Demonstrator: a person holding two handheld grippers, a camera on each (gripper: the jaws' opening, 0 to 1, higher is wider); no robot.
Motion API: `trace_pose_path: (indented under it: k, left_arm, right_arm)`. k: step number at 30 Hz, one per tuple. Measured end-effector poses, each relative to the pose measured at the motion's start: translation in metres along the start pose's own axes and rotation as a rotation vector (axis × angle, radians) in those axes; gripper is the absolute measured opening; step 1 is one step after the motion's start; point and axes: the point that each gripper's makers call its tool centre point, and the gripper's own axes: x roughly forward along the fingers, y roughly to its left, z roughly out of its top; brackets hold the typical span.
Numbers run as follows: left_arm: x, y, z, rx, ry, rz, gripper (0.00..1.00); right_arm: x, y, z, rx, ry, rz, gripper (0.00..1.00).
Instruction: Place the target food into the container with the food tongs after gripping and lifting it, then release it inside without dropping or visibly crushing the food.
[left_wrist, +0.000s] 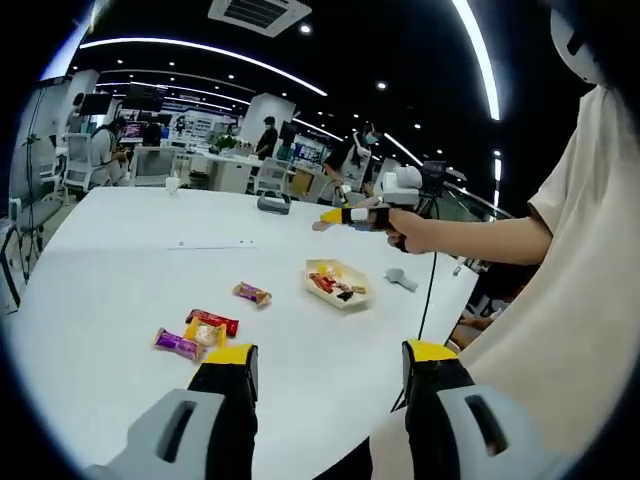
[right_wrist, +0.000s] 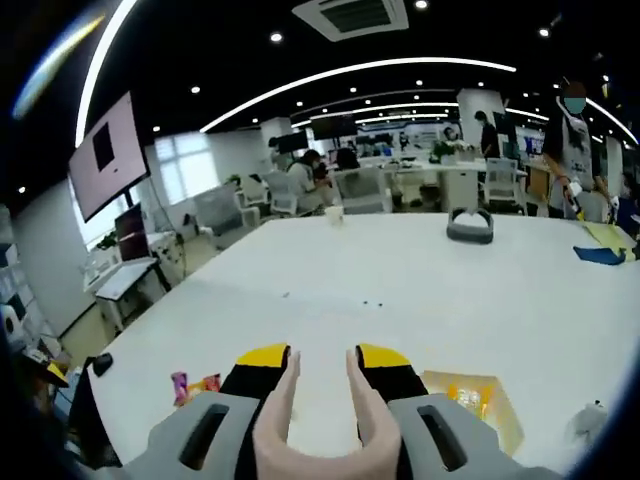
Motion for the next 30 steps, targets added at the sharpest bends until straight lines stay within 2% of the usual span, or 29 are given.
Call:
trace_pose_path:
  k: [5,9,14,18,24,27,30]
  left_arm:
    - [-0.012,0.009,-0.002,-0.012,-0.014,0.020,0.58]
    - [-0.020,0.016,-0.006,-0.029,-0.022,0.037,0.58]
    - [-0.027,0.022,-0.013,-0.054,-0.015,0.048,0.58]
    - [-0.034,0.030,-0.015,-0.069,-0.011,0.063,0.58]
    - [-0.043,0.045,-0.015,-0.085,-0.005,0.087,0.58]
    - [-0.046,0.053,-0.017,-0.093,-0.001,0.099,0.58]
    - [-0.048,0.059,-0.015,-0.097,0.000,0.108,0.58]
  right_arm:
    - [0.016,0.026,-0.004,-0.021,0.027,0.051,0.25]
    - [0.028,0.047,-0.014,-0.048,0.059,0.090,0.25]
    - [0.042,0.063,-0.037,-0.056,0.110,0.114,0.25]
    - [0.057,0.075,-0.062,-0.081,0.173,0.131,0.25]
    - [0.078,0.083,-0.083,-0.131,0.235,0.137,0.26]
    - [0.088,0.079,-0.095,-0.233,0.287,0.131,0.26]
    - [0.096,0.079,-0.105,-0.267,0.318,0.140,0.26]
